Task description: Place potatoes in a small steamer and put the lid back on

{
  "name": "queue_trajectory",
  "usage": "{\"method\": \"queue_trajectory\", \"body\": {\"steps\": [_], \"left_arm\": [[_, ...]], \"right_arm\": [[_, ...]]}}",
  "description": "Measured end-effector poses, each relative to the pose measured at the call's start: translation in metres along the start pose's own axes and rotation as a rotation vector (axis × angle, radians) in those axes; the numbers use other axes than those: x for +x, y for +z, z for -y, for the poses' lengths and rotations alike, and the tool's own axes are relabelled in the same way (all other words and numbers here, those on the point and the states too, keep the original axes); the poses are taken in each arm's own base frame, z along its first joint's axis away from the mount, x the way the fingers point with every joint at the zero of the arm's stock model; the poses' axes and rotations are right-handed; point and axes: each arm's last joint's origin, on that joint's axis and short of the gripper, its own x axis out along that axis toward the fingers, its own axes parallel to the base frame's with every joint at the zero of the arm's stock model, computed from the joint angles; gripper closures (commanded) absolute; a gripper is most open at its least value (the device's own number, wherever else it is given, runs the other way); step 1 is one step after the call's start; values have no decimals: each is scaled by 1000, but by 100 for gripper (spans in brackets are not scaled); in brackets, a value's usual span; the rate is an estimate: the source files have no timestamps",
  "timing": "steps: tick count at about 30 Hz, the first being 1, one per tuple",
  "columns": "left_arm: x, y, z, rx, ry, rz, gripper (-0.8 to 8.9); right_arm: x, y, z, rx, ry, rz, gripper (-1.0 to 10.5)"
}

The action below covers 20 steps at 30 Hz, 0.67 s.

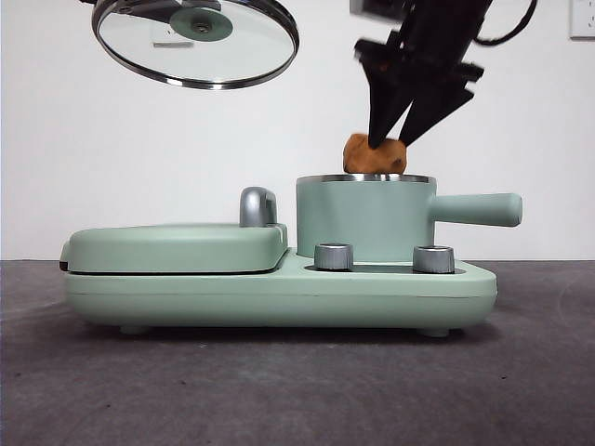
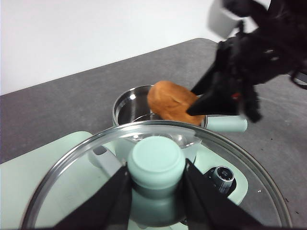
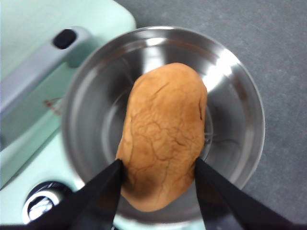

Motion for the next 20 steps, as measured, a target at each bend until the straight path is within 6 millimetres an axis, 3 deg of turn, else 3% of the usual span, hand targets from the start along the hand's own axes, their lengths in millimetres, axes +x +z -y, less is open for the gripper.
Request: {"method": "queue_trajectory", "body": {"steps": [11, 13, 15, 17, 19, 20], "left_arm": [[0, 0, 0, 0, 1, 0, 800], [0, 0, 0, 0, 1, 0, 800], [0, 0, 0, 0, 1, 0, 800], [0, 0, 0, 0, 1, 0, 800], [0, 0, 0, 0, 1, 0, 800], [0, 0, 0, 0, 1, 0, 800]], "right_arm": [[47, -2, 10, 1, 6, -89, 751], [48, -1, 10, 0, 5, -90, 718], [50, -1, 10, 0, 6, -89, 612], [51, -2, 8, -2, 9, -99, 606], [40, 1, 8, -4, 5, -73, 607], [25, 4, 7, -6, 2, -50, 607]]}}
